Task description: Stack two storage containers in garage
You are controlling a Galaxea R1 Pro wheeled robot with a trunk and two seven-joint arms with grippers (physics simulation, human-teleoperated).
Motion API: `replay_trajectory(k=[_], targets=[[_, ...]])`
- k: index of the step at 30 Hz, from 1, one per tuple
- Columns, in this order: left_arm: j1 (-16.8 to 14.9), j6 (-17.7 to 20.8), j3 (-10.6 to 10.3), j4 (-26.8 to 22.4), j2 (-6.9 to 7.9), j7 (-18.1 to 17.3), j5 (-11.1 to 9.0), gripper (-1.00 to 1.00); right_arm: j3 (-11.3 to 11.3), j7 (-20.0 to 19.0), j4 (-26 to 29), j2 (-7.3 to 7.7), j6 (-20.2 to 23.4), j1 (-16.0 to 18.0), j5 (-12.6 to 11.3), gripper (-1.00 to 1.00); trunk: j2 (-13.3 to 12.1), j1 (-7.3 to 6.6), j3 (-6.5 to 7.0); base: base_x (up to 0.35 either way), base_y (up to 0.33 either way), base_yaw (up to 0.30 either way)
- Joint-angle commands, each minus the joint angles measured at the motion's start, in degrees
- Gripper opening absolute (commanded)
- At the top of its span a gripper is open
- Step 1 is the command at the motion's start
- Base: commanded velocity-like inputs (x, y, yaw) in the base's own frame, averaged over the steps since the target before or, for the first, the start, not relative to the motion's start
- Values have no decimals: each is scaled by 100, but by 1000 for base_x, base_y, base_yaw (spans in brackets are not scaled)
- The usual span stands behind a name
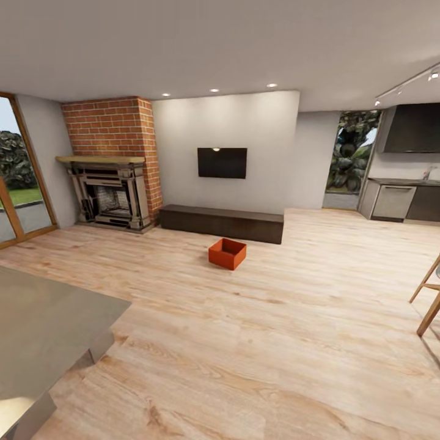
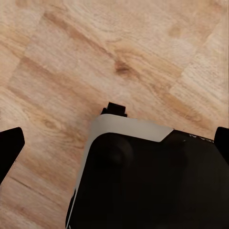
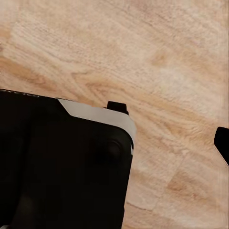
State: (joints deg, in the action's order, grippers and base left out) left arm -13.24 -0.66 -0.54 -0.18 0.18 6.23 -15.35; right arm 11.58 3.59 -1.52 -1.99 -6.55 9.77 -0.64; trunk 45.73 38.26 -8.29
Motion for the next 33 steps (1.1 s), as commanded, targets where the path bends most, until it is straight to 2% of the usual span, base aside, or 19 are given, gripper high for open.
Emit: replay_trajectory(k=[1,20,33], targets=[[-4,-5,-8,0,0,9,-29,100,37,26,-18,1,-35,8,-6,100,5,4,-8,323,93,0],[-4,-24,-8,0,0,9,-33,100,46,27,-16,18,-43,8,-15,100,5,4,-8,323,93,0],[-4,10,-8,0,0,9,-29,100,46,27,-21,15,-39,8,-15,100,5,4,-8,323,6,0]])
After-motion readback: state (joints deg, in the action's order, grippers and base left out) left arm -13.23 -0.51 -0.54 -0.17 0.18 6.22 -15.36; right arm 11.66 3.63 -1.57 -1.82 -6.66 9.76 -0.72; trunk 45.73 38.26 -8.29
